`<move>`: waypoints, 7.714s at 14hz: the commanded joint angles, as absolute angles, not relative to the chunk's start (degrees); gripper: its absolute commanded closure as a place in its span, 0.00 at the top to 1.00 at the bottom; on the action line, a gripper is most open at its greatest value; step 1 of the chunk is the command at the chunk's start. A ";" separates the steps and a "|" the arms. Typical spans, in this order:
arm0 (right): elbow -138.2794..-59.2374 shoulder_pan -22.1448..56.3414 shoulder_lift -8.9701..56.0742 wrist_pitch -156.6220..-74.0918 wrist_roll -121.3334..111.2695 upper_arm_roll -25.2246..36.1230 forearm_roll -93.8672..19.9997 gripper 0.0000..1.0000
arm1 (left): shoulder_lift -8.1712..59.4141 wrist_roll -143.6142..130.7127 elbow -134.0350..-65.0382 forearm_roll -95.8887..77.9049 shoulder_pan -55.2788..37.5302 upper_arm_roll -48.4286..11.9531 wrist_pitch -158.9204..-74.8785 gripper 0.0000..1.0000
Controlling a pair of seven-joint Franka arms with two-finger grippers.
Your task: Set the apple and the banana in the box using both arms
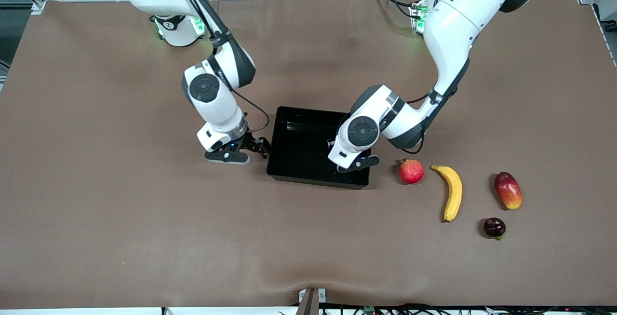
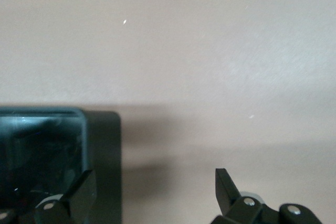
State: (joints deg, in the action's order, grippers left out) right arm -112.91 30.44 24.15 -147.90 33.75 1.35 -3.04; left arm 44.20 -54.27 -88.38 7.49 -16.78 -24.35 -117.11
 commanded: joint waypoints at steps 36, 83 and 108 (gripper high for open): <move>-87.71 -0.18 -1.58 -82.18 0.61 3.07 0.62 1.00 | 43.16 -29.62 -92.11 25.58 14.06 -23.55 -122.96 0.34; -86.57 1.41 -2.99 -80.77 3.87 2.72 -0.79 1.00 | 49.15 -44.65 -76.55 25.14 -31.47 -22.24 -122.44 1.00; -86.57 1.32 -2.90 -80.77 3.96 2.72 -0.79 1.00 | -1.75 -13.54 -86.65 5.55 -0.43 -9.24 -84.81 1.00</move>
